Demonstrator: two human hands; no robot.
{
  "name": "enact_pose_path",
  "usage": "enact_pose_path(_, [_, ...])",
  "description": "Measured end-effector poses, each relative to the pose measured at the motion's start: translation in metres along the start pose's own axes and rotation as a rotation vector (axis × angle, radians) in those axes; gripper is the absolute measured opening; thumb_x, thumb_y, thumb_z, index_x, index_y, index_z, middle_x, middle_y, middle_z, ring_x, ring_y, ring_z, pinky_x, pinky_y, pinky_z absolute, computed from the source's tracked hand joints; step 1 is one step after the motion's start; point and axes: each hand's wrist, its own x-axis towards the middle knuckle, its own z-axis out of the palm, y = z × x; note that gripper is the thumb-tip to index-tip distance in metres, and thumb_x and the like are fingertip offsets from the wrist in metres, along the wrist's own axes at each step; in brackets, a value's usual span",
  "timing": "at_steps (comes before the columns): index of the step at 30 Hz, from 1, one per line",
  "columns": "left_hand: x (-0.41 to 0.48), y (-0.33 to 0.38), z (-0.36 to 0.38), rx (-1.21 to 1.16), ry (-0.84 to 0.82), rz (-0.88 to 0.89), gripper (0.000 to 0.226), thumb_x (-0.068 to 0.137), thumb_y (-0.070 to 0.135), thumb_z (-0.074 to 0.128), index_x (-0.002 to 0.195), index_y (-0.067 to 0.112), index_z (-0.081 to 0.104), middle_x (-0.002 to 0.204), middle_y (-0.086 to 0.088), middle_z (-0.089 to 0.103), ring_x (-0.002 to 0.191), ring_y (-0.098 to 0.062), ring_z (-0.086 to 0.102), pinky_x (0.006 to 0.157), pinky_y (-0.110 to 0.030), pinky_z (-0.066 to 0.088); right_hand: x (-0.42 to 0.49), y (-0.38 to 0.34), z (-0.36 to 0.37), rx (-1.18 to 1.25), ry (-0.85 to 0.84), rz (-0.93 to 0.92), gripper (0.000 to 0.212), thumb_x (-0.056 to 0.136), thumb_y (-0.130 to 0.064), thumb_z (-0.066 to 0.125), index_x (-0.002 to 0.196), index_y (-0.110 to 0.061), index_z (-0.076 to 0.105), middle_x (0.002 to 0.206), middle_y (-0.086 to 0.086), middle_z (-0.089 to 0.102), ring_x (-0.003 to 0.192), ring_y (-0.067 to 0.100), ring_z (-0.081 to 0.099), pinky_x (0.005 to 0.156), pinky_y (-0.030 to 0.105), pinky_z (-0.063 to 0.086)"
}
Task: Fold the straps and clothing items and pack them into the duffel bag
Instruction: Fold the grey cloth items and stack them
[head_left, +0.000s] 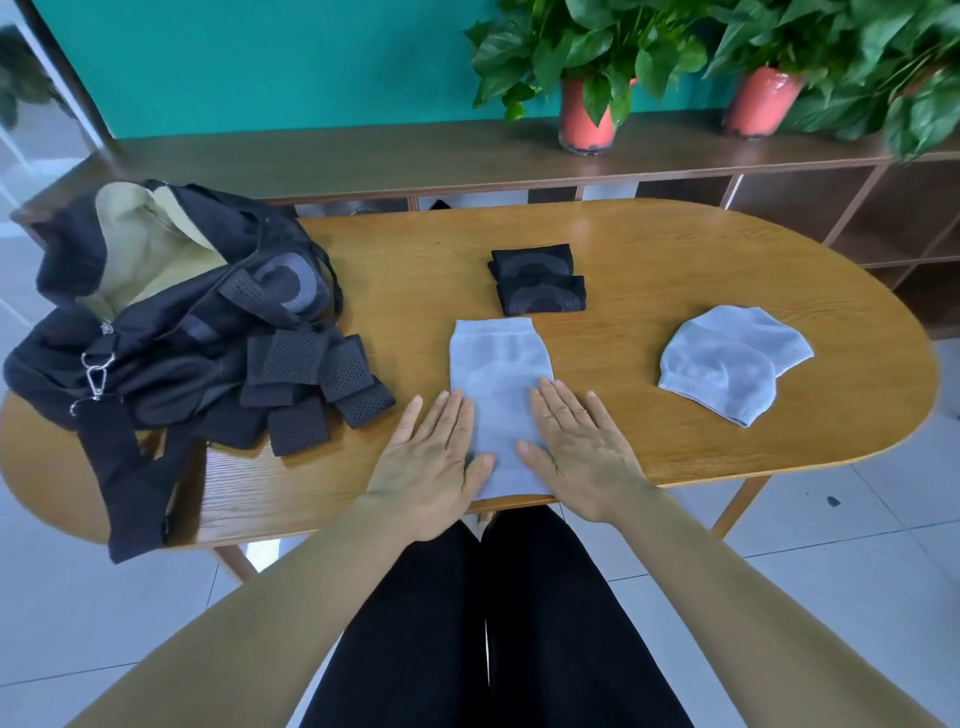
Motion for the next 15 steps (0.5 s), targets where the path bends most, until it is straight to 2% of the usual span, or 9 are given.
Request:
enact_pose_path(5, [-0.004, -0.007, -0.004, 0.030, -0.040, 0.002, 0.086, 0.076, 0.058, -0.026, 0.149, 0.013, -0.016, 0.159, -0.002, -0.017, 0.145, -0.013, -0.019, 0.115, -0.044, -0.020, -0.007, 0.016, -0.002, -0.025, -0.011, 0.037, 0.067, 0.097, -0.055, 0.003, 0.150, -0.016, -0.013, 0.157, -0.004, -0.018, 0.142, 0.008, -0.021, 0.118, 0.039, -0.011])
enact_pose_path(9, [-0.009, -0.008, -0.012, 0.036, 0.007, 0.008, 0.076, 0.089, 0.058, -0.014, 0.151, 0.014, -0.009, 0.160, -0.001, -0.012, 0.145, -0.012, -0.016, 0.116, -0.043, -0.017, -0.019, 0.028, -0.001, 0.059, 0.060, 0.048, 0.070, 0.094, -0.055, 0.002, 0.152, -0.016, 0.000, 0.159, -0.004, -0.009, 0.144, 0.008, -0.017, 0.119, 0.035, -0.007])
enact_pose_path(12, [-0.018, -0.003, -0.016, 0.010, 0.101, 0.139, 0.085, 0.086, 0.066, -0.010, 0.152, 0.013, -0.003, 0.160, -0.001, -0.007, 0.146, -0.009, -0.013, 0.118, -0.039, -0.014, -0.035, 0.023, -0.003, 0.154, 0.203, -0.053, 0.077, 0.089, -0.060, 0.006, 0.151, -0.016, 0.019, 0.159, -0.002, 0.009, 0.146, 0.008, -0.004, 0.117, 0.027, -0.006])
enact_pose_path(15, [-0.024, 0.004, -0.014, 0.010, 0.123, 0.296, 0.088, 0.087, 0.073, 0.014, 0.153, 0.014, 0.011, 0.160, 0.001, 0.008, 0.147, -0.008, 0.004, 0.118, -0.038, -0.009, -0.049, 0.008, 0.000, 0.189, 0.236, -0.190, 0.075, 0.081, -0.051, 0.026, 0.146, -0.016, 0.035, 0.155, 0.001, 0.026, 0.145, 0.011, 0.015, 0.114, 0.021, -0.006])
